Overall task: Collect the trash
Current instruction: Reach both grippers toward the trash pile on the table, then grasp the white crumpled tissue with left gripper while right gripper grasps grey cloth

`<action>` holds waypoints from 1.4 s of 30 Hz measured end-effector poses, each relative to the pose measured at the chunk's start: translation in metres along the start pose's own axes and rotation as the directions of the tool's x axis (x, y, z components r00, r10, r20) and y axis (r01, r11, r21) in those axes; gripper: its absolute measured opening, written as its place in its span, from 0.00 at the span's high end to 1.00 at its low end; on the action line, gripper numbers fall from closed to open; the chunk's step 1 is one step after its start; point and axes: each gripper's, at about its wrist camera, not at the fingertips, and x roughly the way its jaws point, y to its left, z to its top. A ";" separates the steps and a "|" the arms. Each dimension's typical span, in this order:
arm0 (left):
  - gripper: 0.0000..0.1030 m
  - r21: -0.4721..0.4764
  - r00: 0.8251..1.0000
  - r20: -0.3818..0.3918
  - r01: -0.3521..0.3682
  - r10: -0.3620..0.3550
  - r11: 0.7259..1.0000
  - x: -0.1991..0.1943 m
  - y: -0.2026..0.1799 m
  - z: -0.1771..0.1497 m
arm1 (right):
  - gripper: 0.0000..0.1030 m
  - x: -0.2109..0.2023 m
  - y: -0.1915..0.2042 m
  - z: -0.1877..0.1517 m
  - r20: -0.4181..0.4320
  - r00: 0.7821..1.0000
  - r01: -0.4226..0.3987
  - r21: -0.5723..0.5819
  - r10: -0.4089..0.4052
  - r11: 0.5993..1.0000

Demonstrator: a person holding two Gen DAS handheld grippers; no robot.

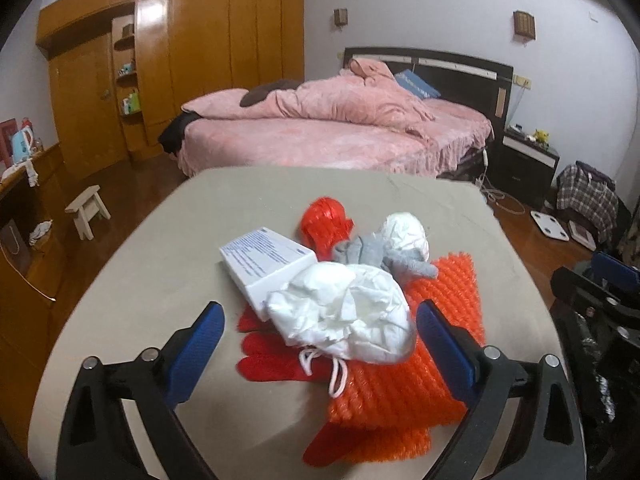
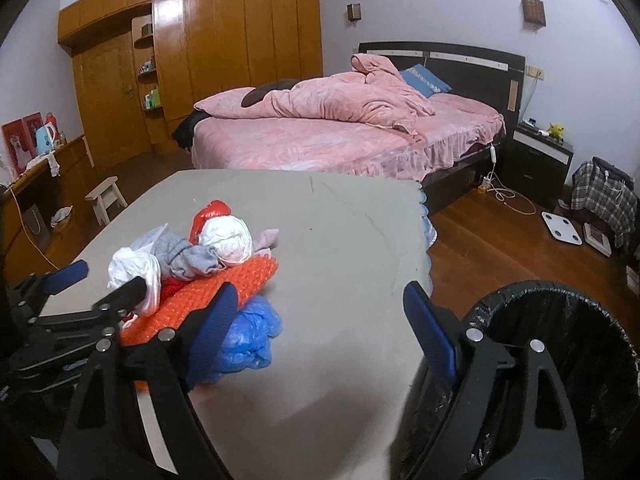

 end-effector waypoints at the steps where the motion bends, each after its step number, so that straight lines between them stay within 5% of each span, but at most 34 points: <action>1: 0.08 0.003 1.000 -0.009 0.001 -0.001 1.000 0.005 -0.001 -0.001 | 0.19 0.002 0.000 -0.001 -0.005 1.000 -0.001 0.001 0.001 1.000; 5: 0.11 0.017 0.999 -0.034 0.010 -0.009 1.000 0.018 -0.005 -0.005 | 0.18 0.008 0.000 -0.005 -0.018 1.000 -0.005 0.000 0.005 1.000; 10: 0.37 0.000 0.998 -0.030 0.057 -0.057 0.998 0.016 0.000 -0.003 | 0.17 0.008 0.003 -0.006 -0.021 1.000 -0.008 -0.013 0.008 1.000; 16: 0.54 -0.035 0.996 0.012 0.092 -0.092 0.995 0.001 0.012 -0.005 | 0.17 0.008 0.009 -0.002 -0.012 1.000 -0.024 -0.016 0.024 1.000; 34: 0.59 -0.085 0.997 0.060 -0.040 0.045 0.996 -0.016 0.076 -0.007 | 0.17 0.035 0.076 0.029 0.002 0.989 -0.148 -0.065 0.149 0.987; 42: 0.59 -0.098 0.997 0.055 -0.055 0.061 0.994 -0.010 0.092 -0.008 | 0.27 0.065 0.110 0.027 -0.051 0.986 -0.162 -0.089 0.157 0.983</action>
